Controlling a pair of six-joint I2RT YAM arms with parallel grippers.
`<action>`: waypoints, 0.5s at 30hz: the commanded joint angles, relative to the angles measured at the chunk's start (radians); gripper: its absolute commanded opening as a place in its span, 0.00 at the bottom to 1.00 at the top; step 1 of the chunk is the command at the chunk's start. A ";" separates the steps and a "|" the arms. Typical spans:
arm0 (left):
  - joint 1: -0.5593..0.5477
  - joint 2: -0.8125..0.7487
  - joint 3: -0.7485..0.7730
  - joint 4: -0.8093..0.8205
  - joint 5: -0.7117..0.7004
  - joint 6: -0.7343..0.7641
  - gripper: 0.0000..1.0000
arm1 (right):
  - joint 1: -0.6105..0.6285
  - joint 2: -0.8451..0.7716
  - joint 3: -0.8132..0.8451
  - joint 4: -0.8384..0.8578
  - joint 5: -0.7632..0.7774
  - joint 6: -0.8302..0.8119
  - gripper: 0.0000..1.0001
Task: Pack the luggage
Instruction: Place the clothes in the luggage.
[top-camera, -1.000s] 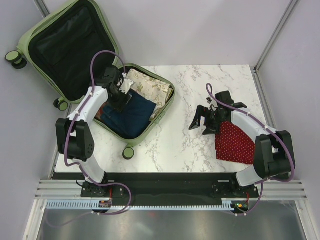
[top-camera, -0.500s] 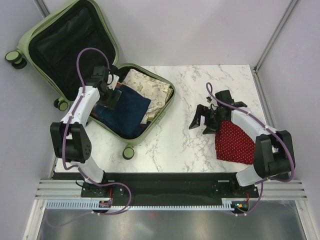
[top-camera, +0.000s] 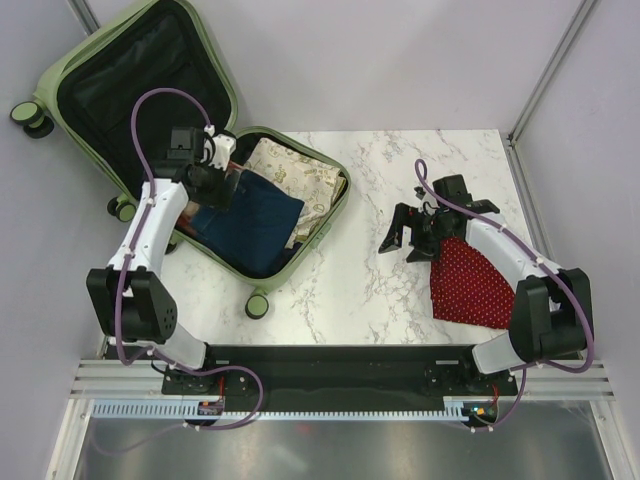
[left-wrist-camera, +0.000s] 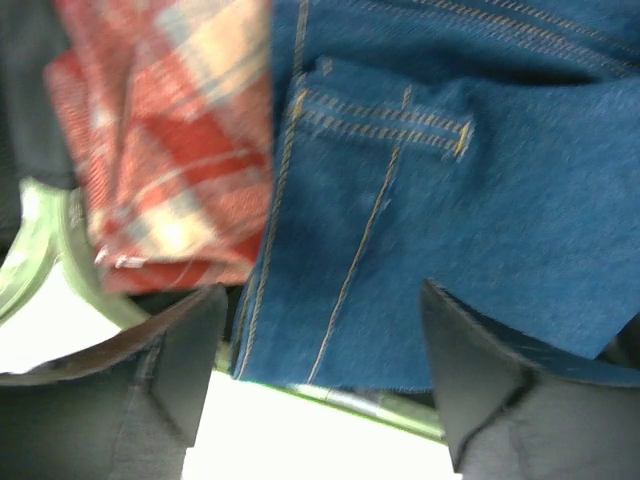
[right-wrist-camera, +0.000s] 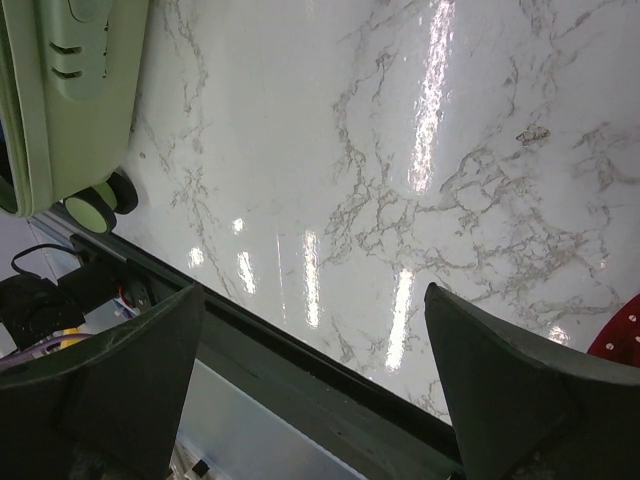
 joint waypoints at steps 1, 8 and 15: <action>0.005 0.060 0.007 0.052 0.092 -0.044 0.81 | 0.001 -0.038 0.041 -0.011 0.012 -0.018 0.98; 0.005 0.160 0.008 0.097 0.152 -0.044 0.58 | 0.001 -0.053 0.030 -0.019 0.019 -0.021 0.98; 0.005 0.127 -0.102 0.174 0.257 -0.041 0.38 | 0.001 -0.047 0.030 -0.023 0.020 -0.017 0.98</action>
